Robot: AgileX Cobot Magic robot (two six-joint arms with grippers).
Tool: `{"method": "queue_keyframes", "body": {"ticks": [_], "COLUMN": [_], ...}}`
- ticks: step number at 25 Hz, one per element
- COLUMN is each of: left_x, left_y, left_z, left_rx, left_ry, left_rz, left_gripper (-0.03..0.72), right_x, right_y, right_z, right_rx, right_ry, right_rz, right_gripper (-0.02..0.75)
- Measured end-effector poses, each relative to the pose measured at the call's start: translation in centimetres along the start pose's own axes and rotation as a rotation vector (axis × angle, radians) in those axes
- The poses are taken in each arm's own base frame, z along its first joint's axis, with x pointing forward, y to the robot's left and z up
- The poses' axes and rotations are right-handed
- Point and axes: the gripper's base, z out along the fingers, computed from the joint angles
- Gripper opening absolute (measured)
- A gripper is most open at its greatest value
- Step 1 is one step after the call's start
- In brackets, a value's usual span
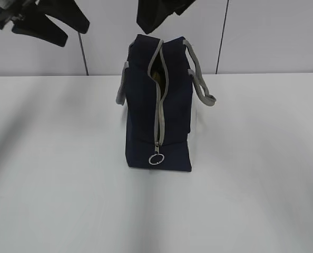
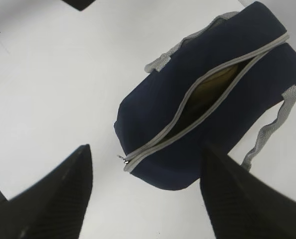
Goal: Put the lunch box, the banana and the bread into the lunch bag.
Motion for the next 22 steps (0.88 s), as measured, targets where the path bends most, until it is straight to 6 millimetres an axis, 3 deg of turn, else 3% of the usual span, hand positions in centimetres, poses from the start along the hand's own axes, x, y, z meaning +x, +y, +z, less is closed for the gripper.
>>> {"method": "queue_keyframes", "body": {"ticks": [8, 11, 15, 22], "left_x": [1.7, 2.8, 4.7, 7.9], "left_y": [-3.0, -4.2, -5.3, -4.2], "left_z": [-5.9, -7.1, -7.4, -6.2], "left_rx": [-0.075, -0.070, -0.067, -0.112], "left_ry": [-0.112, -0.133, -0.109, -0.016], "left_rz": [0.064, 0.090, 0.118, 0.094], "left_gripper": [0.414, 0.414, 0.414, 0.414], "right_x": [2.8, 4.2, 6.2, 10.0], "right_y": [1.6, 2.0, 2.6, 3.8], "right_z": [-3.6, -4.6, -5.5, -5.2], "right_rx": [0.008, 0.002, -0.006, -0.008], "right_ry": [0.001, 0.008, 0.026, -0.064], "right_rz": [0.000, 0.015, 0.051, 0.078], "right_gripper": [0.503, 0.503, 0.503, 0.503]}}
